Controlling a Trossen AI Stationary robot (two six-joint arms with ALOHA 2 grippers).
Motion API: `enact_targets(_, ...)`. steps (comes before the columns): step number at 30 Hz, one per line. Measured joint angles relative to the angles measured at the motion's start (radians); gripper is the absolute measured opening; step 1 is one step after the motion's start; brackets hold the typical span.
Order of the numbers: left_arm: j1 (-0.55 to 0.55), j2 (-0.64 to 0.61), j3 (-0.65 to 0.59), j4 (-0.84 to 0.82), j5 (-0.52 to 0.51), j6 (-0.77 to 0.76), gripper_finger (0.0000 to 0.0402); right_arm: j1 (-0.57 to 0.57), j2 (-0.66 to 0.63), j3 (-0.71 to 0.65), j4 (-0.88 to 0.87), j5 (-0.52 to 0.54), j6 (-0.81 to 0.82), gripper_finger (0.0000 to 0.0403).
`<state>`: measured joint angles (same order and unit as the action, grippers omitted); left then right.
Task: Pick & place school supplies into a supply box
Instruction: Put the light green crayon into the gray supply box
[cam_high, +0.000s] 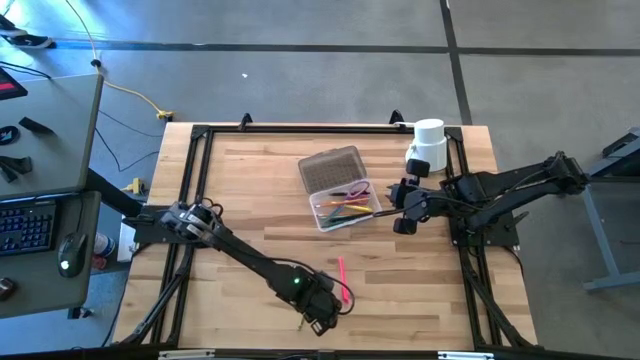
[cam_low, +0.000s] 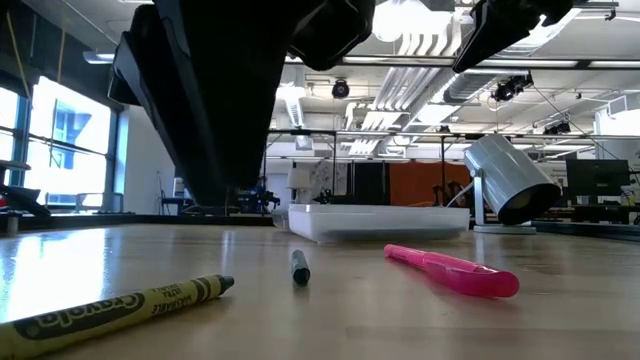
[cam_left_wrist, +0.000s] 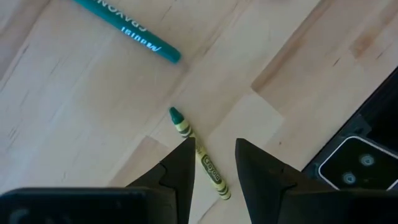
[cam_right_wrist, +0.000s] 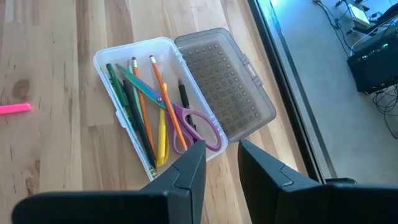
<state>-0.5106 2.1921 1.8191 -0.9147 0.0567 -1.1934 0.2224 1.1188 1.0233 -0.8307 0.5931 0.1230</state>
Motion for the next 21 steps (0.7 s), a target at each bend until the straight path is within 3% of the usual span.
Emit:
enact_targets(8,0.0,0.0,-0.001,-0.003,-0.024,0.014,0.015,0.0,0.0,0.0,0.006,-0.001,0.0,0.0079)
enact_targets(21,0.0,-0.001,-0.125,0.06,0.007,-0.075,0.015,0.0,0.0,0.0,0.072,-0.002,-0.086,0.0078)
